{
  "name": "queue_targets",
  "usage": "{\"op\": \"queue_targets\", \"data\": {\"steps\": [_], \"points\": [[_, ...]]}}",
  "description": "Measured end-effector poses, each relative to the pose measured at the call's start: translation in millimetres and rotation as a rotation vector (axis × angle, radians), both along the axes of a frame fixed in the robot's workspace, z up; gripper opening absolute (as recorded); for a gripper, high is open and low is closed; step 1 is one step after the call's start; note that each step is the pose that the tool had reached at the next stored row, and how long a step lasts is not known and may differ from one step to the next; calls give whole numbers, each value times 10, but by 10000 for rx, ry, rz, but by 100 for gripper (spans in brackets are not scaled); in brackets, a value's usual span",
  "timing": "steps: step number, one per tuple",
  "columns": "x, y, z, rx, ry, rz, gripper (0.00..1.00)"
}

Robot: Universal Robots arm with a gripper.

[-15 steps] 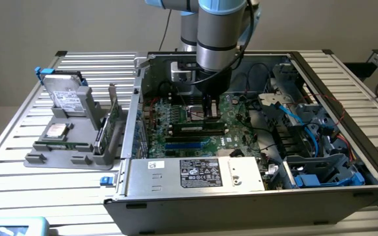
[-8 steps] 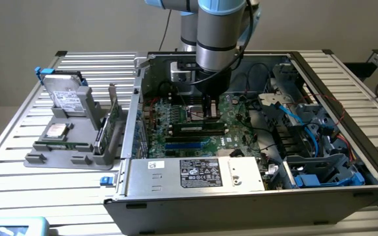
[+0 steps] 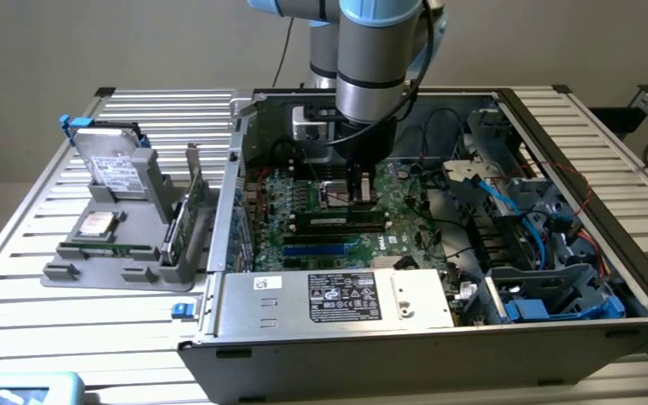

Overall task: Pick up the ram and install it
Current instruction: 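Insert the ram into the slot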

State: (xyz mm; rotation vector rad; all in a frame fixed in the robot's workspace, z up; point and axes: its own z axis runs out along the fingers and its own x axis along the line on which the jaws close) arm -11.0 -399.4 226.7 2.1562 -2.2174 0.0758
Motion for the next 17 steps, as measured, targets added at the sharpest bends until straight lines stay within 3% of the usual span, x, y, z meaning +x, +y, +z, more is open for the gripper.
{"op": "queue_targets", "data": {"steps": [10, 12, 13, 17], "points": [[0, 0, -7, 4, -56, -1, 13], [0, 0, -6, 3, -59, -1, 15], [0, 0, -6, 2, -59, -1, 22], [3, 0, 19, -1, -62, -2, 22]]}}
